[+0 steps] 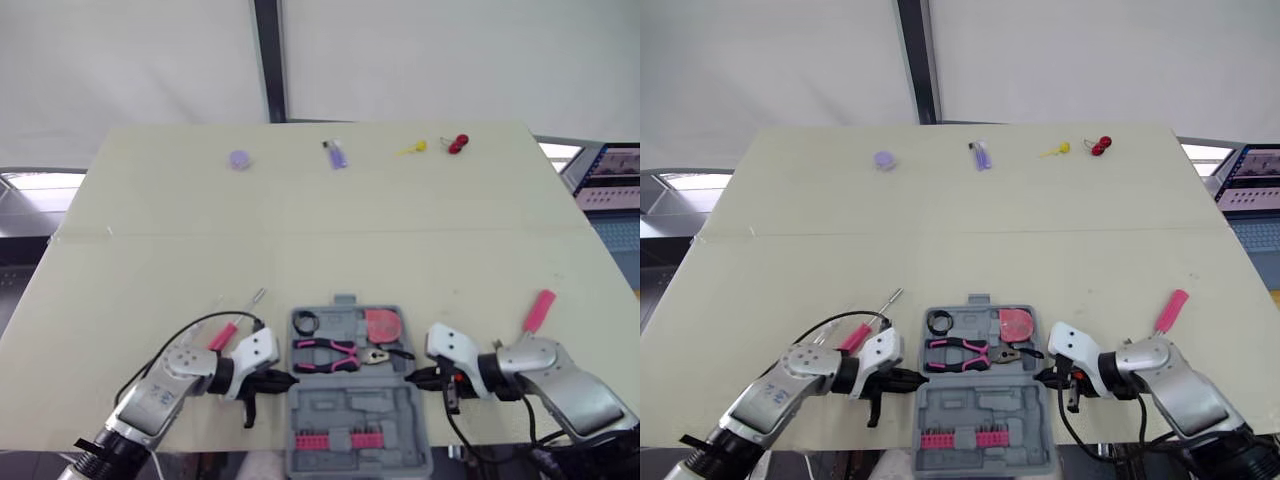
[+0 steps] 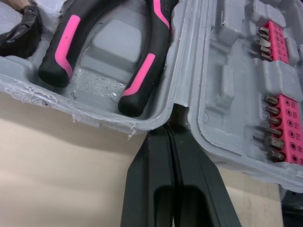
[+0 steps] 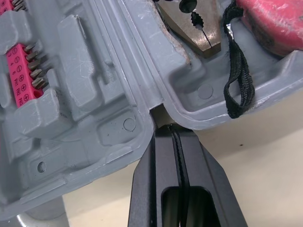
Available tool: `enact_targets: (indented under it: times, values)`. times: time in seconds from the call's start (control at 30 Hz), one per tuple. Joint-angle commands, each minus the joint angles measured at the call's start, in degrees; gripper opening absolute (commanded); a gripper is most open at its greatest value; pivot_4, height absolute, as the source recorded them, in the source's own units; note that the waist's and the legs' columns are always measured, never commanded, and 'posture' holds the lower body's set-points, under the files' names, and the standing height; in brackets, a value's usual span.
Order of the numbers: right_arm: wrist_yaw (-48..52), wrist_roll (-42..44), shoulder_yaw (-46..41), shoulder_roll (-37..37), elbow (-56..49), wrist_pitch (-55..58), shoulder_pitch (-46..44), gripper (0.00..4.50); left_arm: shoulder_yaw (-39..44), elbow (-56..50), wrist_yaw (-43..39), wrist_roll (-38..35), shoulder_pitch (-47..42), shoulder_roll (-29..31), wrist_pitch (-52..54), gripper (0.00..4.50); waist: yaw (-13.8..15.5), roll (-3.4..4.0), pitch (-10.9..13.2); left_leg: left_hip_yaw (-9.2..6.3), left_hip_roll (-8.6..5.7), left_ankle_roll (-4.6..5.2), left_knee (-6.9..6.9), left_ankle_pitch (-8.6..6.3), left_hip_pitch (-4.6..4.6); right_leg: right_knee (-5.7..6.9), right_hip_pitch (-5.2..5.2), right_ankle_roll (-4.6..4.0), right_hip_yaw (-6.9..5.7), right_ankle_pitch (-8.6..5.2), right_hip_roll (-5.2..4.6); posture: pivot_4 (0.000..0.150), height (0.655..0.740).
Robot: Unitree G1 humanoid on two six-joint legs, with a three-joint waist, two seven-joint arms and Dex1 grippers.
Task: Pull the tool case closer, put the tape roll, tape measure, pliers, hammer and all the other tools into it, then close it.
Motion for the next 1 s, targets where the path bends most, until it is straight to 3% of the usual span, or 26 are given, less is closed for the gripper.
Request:
enact_targets:
  times: [0.03,1.0]
  values:
    - [-0.12,1.31,-0.24,1.54,-1.27,-0.45,-1.3,0.0,0.4,0.62,1.84,1.03,-1.23,-0.86,-1.13,0.03,-0.1,0.0,0.0,0.0,0.0,0.0,0.0,0.0,0.0,0.0,0.0,0.0,0.0,0.0,0.0,0.15,0.74]
    - [-2.17,-2.05,0.11,4.97,4.36,-2.24,-7.91,0.0,3.88,7.4,8.18,4.43,-6.97,-5.34,-6.39,0.03,-0.09,0.0,0.0,-0.01,0.0,0.0,0.05,0.0,0.0,0.04,0.0,0.0,0.0,0.01,0.0,0.15,0.74]
